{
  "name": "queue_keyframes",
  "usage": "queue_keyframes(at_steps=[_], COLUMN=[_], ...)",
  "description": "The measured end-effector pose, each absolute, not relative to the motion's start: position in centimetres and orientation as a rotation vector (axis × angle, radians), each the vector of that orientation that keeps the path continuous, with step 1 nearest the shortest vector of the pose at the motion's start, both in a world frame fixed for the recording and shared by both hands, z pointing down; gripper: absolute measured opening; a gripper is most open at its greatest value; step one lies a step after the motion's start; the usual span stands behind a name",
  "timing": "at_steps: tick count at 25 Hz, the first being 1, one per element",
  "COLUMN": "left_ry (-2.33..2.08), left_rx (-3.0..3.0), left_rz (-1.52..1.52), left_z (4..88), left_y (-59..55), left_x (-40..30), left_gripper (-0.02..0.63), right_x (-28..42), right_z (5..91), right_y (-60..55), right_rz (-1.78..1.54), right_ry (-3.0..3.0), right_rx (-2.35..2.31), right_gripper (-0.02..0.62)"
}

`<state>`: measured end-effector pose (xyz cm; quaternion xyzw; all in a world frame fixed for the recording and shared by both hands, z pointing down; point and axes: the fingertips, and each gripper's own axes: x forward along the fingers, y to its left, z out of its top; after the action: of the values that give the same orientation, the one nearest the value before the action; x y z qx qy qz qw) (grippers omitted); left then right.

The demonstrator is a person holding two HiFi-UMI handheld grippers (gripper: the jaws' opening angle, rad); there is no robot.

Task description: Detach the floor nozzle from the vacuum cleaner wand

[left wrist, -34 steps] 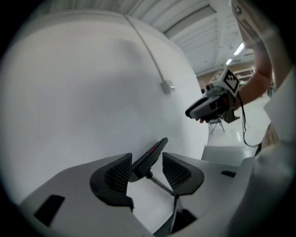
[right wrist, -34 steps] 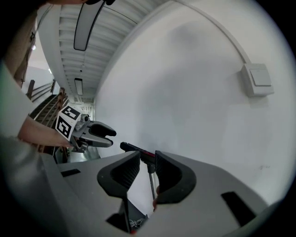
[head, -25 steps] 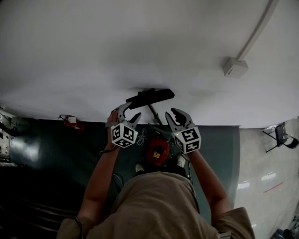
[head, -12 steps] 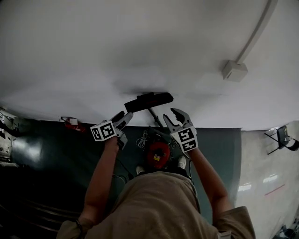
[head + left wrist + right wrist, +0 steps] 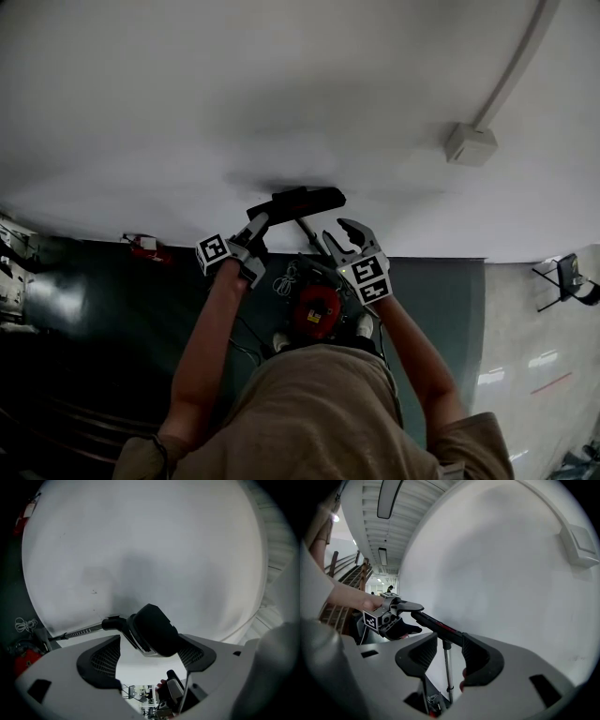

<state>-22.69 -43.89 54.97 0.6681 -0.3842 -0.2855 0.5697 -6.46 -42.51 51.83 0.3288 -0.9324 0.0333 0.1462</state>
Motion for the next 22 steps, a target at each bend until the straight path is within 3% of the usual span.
queue_keyframes(at_steps=[13,22], left_ry=[-0.847,-0.839], left_rx=[1.372,1.361], left_rz=[-0.939,-0.829], left_z=[54.5,55.0], left_y=[-46.8,-45.4], left_x=[-21.6,-22.7], left_gripper=[0.353,0.288], right_x=[-5.9,-5.7], right_z=[55.3,59.2], right_y=[-42.0,-41.7], right_rz=[0.159,0.209], right_ry=[-2.641,-2.614], right_rx=[0.945,0.920], right_gripper=[0.152,0.152])
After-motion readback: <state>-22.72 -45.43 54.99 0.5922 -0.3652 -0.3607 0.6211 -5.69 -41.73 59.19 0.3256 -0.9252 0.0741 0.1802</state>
